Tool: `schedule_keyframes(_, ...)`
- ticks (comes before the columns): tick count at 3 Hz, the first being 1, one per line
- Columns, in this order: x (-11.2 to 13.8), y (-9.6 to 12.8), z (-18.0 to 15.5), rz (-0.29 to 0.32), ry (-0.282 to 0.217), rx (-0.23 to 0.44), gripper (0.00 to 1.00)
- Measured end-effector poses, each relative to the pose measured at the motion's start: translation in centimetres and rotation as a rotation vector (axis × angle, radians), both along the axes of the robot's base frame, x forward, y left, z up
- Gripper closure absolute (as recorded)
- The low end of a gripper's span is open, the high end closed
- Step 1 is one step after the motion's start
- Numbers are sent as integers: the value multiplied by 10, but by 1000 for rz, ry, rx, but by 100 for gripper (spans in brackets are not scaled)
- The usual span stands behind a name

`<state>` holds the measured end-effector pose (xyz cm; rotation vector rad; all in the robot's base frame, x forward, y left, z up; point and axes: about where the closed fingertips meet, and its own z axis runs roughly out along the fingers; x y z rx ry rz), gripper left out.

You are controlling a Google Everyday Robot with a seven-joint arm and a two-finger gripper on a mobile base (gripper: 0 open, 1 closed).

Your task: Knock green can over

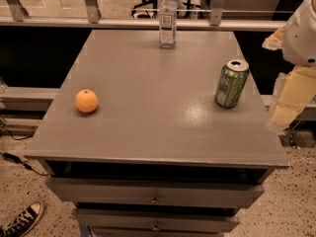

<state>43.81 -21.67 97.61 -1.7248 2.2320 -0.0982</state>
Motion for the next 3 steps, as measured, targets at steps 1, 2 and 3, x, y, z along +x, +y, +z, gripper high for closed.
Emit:
schedule_keyframes(1, 0, 0, 0, 0, 0, 0, 0)
schedule_keyframes(2, 16, -17, 0, -48, -40, 75, 0)
schedule_keyframes(3, 35, -32, -6, -78, -79, 143, 0)
